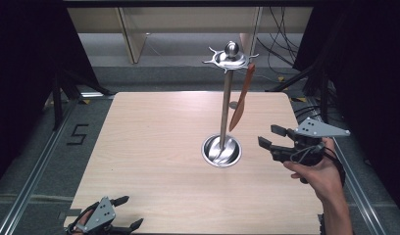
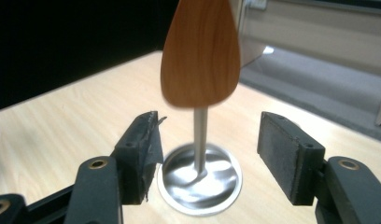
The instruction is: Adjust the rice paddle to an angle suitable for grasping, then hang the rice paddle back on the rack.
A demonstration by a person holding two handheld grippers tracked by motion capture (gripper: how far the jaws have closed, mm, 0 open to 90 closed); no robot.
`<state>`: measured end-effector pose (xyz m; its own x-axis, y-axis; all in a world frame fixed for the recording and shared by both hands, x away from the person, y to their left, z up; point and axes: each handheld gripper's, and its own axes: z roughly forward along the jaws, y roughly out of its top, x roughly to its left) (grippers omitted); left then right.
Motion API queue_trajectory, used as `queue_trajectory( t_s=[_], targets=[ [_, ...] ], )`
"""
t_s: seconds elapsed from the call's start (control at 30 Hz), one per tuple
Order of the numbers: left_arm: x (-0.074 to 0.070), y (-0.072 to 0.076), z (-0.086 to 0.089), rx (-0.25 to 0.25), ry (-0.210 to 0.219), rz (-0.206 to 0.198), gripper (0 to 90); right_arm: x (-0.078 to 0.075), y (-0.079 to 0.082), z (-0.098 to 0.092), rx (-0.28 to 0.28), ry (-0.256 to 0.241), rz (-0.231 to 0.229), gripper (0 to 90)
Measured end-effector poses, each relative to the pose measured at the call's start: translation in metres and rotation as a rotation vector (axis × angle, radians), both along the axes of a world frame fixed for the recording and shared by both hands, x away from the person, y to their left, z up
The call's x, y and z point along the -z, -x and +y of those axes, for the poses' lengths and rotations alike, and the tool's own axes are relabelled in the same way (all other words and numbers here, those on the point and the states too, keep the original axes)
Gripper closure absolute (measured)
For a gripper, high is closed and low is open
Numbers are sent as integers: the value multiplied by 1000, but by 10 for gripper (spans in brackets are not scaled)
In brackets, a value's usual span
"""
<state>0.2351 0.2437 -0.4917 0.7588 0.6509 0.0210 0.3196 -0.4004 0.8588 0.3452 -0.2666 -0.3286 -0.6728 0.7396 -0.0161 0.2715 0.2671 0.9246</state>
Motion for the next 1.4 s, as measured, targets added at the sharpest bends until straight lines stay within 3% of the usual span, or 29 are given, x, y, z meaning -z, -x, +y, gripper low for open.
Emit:
queue_trajectory(
  t_s=[0.03,0.07,0.23,0.27,0.3,0.43,0.47,0.57,0.6,0.67,0.7,0.73,0.77,0.8,0.83,0.87,0.9,0.93,0.97,1.0,1.03,1.1,1.13,1.17,1.23,1.3,1.4],
  targets=[
    [-1,-1,1,3,-22,-2,163,0,0,0,0,0,0,397],
    [0,-1,1,2,-21,-2,163,6,1,1,14,1,23,392],
    [0,0,0,-1,-2,0,163,17,1,-2,19,14,39,385],
    [-1,-1,2,-1,-32,-11,163,19,1,-1,29,5,48,383],
    [-1,-2,2,11,-19,-18,163,22,0,-2,29,9,31,382],
    [-1,-3,2,21,-41,-26,163,32,-1,-3,27,21,64,375],
    [-1,-1,1,0,-17,-1,163,35,-1,-3,29,16,71,374],
    [-1,-1,1,-1,-18,-1,163,40,0,-3,34,22,97,372],
    [-2,-3,2,18,-39,-26,163,42,0,-5,33,34,105,371],
    [0,-2,0,-8,-8,-6,163,46,-1,-7,34,41,108,369],
    [-2,-2,1,-2,-34,-10,163,49,-3,-8,32,35,95,369],
    [-2,-3,0,2,-26,-17,163,52,-3,-6,45,24,121,368],
    [-2,-3,-1,4,-31,-14,163,56,-5,-7,39,37,99,367],
    [-3,-4,-1,16,-41,-26,163,59,-5,-6,40,30,130,366],
    [-2,-4,-1,21,-35,-21,163,61,-7,-7,30,54,127,364],
    [-1,-3,-2,9,-23,-9,163,64,-6,-6,37,50,157,364],
    [0,-2,-3,-4,-4,14,163,67,-8,-7,36,57,144,363],
    [0,-3,-1,-1,-24,11,163,69,-7,-6,36,52,177,363],
    [0,-3,-1,-3,-26,-1,163,72,-8,-7,36,52,164,362],
    [-1,-4,1,13,-47,-23,163,73,-8,-7,45,55,175,362],
    [0,-3,-1,0,-8,-8,163,73,-8,-7,39,53,180,362],
    [-2,-3,0,12,-23,-9,163,76,-7,-6,45,36,181,361],
    [-2,-2,-1,-3,-9,6,163,76,-7,-8,33,54,180,361],
    [-2,-4,1,18,-32,-22,163,77,-6,-7,41,49,190,360],
    [-1,-2,-1,-1,-16,-4,163,79,-6,-7,31,57,199,358],
    [-1,-1,0,-2,-17,-6,163,81,-7,-7,28,76,178,357],
    [-1,-1,1,-1,-19,-9,163,83,-5,-3,27,57,219,354]
  ],
)
